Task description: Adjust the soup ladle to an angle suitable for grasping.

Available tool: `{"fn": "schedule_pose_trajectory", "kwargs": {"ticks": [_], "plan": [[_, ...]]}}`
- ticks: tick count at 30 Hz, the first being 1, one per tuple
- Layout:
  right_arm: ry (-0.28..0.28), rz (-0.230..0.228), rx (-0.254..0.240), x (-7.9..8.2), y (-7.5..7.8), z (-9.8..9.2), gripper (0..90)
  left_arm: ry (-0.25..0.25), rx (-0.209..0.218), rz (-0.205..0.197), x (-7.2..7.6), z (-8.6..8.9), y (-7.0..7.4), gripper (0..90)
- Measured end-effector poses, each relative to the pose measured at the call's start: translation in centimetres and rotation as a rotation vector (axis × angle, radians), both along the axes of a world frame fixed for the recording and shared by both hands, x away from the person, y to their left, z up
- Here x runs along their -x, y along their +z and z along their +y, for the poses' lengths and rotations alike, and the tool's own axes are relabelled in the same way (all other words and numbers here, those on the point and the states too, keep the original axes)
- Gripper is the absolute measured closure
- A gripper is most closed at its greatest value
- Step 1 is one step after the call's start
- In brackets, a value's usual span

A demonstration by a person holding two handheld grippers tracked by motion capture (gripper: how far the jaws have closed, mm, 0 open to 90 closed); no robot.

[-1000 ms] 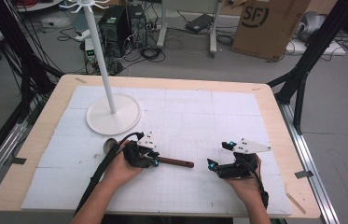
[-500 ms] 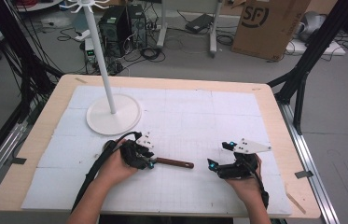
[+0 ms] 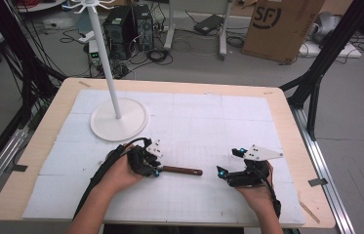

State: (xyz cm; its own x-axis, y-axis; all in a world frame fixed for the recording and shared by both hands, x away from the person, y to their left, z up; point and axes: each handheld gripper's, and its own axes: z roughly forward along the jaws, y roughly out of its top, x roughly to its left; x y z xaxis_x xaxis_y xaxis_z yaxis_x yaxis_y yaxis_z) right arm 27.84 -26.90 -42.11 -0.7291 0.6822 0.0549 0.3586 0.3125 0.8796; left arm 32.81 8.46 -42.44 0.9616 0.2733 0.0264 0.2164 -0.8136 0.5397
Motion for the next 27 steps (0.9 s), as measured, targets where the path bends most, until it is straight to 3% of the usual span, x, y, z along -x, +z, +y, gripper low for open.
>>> {"fn": "schedule_pose_trajectory", "kwargs": {"ticks": [5, 6, 9, 27], "plan": [[-0.004, -0.003, -0.004, 0.03, 0.05, -0.06, 11.0, -0.003, 0.002, 0.01, 0.08, -0.02, 0.04, 74.4], [-0.002, -0.006, -0.002, 0.03, 0.06, -0.11, 11.0, 0.004, -0.002, 0.014, 0.11, 0.0, 0.06, 79.5], [-0.002, -0.005, -0.003, 0.01, 0.04, -0.07, 11.0, -0.002, 0.007, 0.041, 0.07, 0.23, 0.17, 83.5], [-0.004, -0.003, -0.004, 0.03, 0.09, -0.12, 11.0, 0.035, -0.031, 0.043, -0.16, -0.07, 0.28, 73.9]]}}
